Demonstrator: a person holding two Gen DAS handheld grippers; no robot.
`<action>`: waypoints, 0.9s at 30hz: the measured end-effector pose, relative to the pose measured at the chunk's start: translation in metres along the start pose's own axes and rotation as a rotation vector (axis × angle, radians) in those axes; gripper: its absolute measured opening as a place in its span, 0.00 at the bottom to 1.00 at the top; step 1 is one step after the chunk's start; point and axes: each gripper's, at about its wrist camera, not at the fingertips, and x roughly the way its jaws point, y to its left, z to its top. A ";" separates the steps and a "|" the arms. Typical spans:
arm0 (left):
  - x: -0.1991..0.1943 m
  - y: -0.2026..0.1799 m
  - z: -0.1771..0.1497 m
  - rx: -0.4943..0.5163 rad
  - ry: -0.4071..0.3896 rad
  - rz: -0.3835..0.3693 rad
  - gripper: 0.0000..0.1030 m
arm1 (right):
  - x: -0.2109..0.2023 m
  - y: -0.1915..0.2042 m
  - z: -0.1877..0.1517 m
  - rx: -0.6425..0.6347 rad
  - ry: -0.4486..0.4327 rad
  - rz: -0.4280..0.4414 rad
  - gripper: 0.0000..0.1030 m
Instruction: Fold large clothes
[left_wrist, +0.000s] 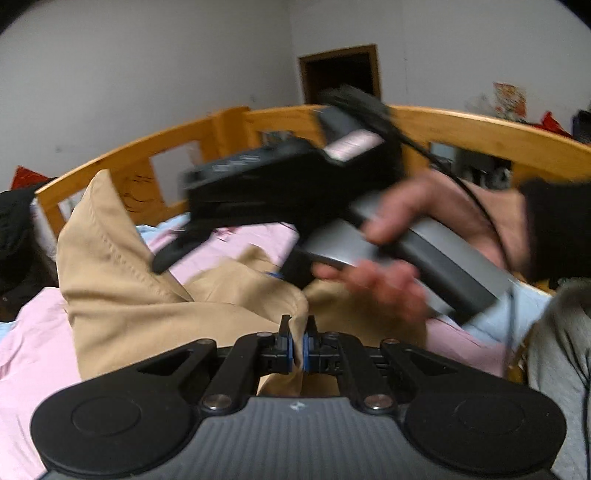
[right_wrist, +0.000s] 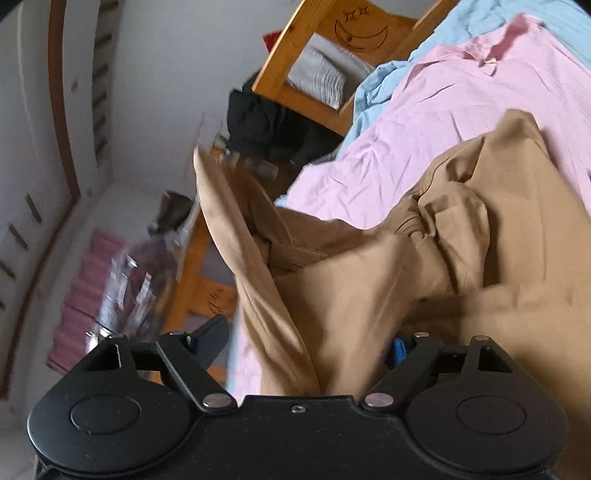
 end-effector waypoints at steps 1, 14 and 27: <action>0.004 -0.002 -0.001 0.001 0.007 -0.008 0.03 | 0.003 0.001 0.003 -0.021 0.018 -0.012 0.83; 0.049 -0.022 0.010 -0.027 0.001 -0.158 0.04 | -0.030 0.031 -0.002 -0.357 0.020 -0.296 0.10; 0.048 0.003 0.003 -0.129 0.029 -0.271 0.45 | -0.068 -0.070 -0.014 -0.293 -0.031 -0.432 0.07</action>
